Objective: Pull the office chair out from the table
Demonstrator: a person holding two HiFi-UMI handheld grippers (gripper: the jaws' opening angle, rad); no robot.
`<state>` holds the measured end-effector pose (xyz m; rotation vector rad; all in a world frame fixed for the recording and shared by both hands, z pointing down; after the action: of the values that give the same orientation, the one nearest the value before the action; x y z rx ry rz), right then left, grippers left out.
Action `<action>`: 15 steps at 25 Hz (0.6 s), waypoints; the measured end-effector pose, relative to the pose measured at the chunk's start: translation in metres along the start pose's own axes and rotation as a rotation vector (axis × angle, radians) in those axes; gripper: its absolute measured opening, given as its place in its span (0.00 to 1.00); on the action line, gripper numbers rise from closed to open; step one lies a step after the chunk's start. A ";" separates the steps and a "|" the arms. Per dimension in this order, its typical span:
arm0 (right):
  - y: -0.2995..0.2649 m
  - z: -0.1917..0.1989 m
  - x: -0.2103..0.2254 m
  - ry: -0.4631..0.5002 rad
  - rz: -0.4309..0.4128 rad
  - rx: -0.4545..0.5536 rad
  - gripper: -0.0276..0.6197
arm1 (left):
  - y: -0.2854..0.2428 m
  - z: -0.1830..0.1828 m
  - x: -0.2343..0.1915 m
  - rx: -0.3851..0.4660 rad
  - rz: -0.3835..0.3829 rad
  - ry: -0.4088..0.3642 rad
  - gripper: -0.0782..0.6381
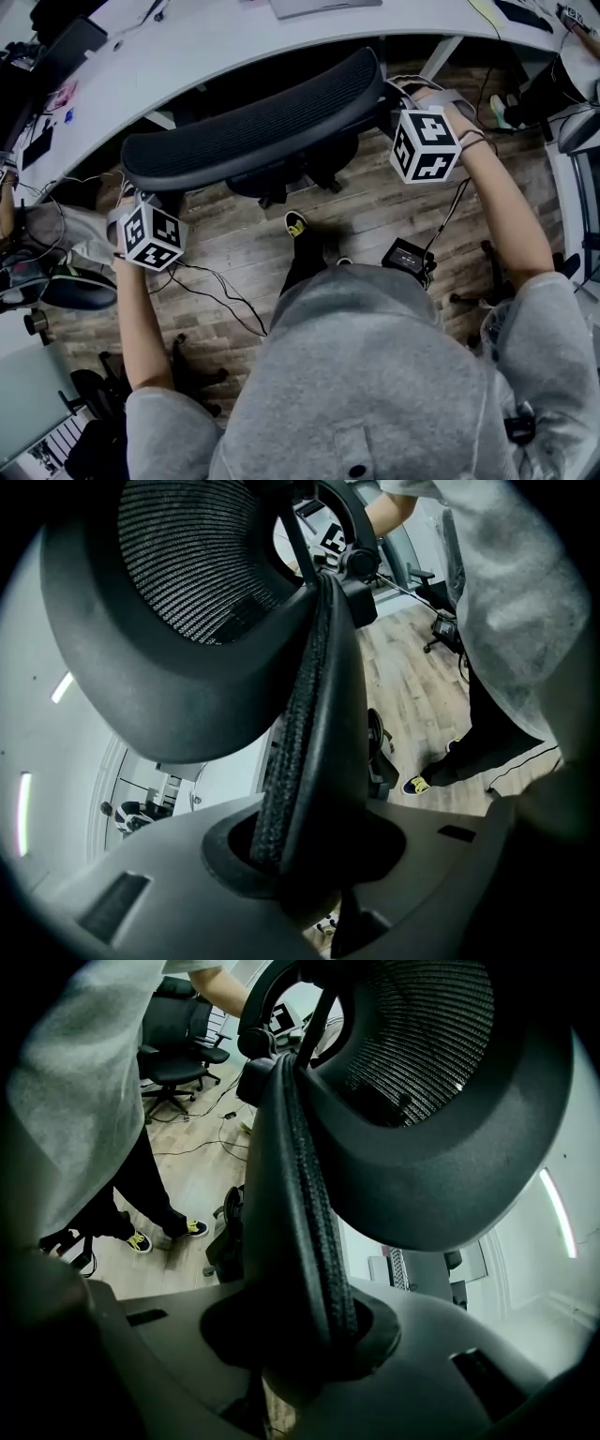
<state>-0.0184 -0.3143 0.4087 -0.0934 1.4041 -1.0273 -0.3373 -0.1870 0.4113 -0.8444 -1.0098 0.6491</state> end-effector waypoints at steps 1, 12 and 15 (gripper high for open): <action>0.005 0.001 -0.004 -0.001 0.002 0.000 0.21 | 0.002 -0.002 0.005 0.000 0.000 -0.001 0.28; 0.047 0.005 -0.036 -0.007 0.011 -0.005 0.21 | 0.021 -0.016 0.051 -0.003 0.000 -0.004 0.28; 0.057 0.005 -0.044 -0.010 0.012 -0.009 0.21 | 0.024 -0.019 0.060 -0.001 0.004 -0.010 0.28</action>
<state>0.0232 -0.2561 0.4084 -0.0960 1.3988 -1.0095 -0.2977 -0.1322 0.4127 -0.8449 -1.0172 0.6571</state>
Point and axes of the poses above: the fingertips, and each gripper's own axes: y backward along the fingers, x to its right, z out of its underside, the point moved 1 cm from there along y, backward along the fingers, and after that the axes turned 11 degrees about z, right-handed, at the moved point
